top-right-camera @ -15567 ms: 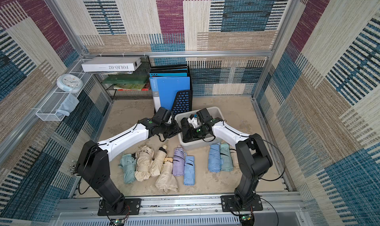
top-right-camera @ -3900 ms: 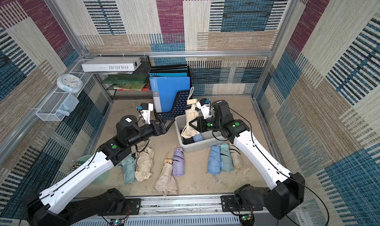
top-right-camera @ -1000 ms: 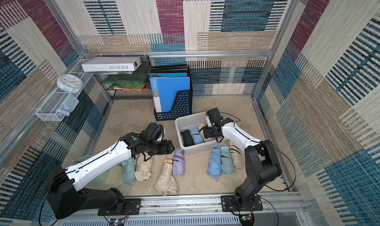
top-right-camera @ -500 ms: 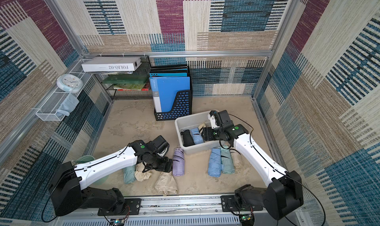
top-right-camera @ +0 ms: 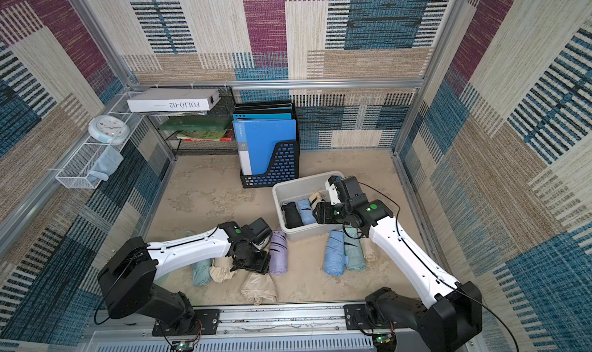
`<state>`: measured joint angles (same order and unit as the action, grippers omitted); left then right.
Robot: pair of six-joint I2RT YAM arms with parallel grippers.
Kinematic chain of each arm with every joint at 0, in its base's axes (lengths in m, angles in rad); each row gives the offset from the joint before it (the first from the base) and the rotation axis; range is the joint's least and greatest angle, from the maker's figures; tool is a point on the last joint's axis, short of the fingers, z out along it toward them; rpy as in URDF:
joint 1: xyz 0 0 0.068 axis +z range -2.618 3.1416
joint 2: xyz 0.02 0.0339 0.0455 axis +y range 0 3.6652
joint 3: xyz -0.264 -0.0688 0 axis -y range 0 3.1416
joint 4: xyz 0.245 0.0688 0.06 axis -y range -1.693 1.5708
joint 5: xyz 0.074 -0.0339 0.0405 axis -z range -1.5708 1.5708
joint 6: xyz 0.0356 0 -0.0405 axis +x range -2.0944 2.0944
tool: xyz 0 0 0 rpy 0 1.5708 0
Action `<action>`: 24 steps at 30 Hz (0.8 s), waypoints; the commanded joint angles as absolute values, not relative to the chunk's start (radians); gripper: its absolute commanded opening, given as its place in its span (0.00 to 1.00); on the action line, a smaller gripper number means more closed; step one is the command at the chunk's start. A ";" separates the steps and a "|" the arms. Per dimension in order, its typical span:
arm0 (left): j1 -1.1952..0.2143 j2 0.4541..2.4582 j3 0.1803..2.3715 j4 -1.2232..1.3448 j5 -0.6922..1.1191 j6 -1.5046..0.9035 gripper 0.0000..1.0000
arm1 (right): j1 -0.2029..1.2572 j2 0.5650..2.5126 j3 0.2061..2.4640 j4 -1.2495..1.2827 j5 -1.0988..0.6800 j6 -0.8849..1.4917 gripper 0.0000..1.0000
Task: Put the umbrella into the storage box
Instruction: Pick up the umbrella from the center of the board.
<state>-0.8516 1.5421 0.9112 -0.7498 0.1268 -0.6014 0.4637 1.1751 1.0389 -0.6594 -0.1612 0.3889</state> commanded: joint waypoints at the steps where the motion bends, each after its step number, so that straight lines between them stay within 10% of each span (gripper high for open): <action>1: -0.851 1.556 0.913 -0.739 0.065 -0.589 0.71 | 0.468 1.170 1.040 -0.675 -0.152 0.400 0.70; 24: -0.846 1.263 0.912 -0.721 -0.085 -0.633 0.33 | 0.482 1.170 1.081 -0.656 -0.212 0.419 0.70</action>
<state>-0.8516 1.3399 0.8902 -0.7364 -0.0341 -0.5999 0.4782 1.1816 1.0748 -0.6823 -0.1669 0.4061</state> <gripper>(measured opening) 0.391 0.697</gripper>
